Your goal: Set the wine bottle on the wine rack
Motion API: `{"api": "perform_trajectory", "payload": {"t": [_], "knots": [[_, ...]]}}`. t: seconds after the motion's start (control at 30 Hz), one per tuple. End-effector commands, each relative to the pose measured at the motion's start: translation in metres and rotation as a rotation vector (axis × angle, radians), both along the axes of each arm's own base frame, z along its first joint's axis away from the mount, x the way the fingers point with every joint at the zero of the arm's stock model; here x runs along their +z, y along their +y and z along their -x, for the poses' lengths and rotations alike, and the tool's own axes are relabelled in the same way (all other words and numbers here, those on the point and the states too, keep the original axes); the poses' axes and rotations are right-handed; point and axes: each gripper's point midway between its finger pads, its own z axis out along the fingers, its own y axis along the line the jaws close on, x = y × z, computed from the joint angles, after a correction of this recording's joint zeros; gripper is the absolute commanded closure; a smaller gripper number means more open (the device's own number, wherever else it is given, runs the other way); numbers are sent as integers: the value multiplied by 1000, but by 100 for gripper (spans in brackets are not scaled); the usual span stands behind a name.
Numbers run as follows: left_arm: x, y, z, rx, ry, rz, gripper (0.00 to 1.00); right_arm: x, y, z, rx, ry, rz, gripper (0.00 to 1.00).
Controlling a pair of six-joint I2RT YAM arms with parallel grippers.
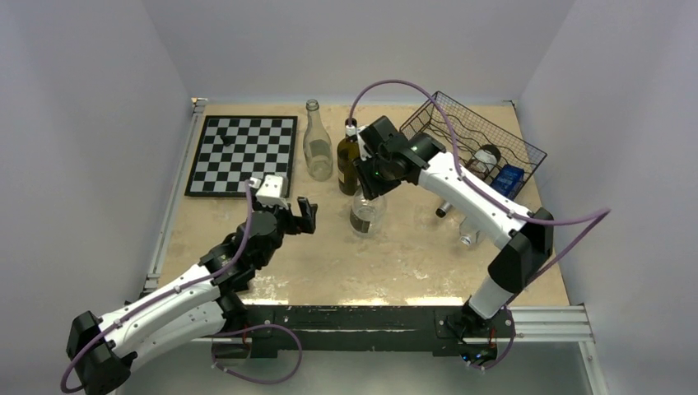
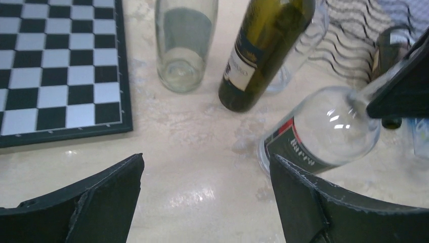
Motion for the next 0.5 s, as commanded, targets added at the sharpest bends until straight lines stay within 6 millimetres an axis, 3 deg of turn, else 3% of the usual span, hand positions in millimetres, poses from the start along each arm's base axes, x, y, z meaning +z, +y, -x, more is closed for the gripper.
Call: {"api": "perform_trajectory", "payload": {"t": [0.0,0.27,0.47], "knots": [[-21,-30,6,-133,55,60,4,24,8,17,-60,24,-258,100],[-66,-58,16,-233,200,72,10,7,-9,49,-160,18,-465,100],[-90,-73,21,-281,279,75,18,-27,-20,80,-204,53,-577,100]]}}
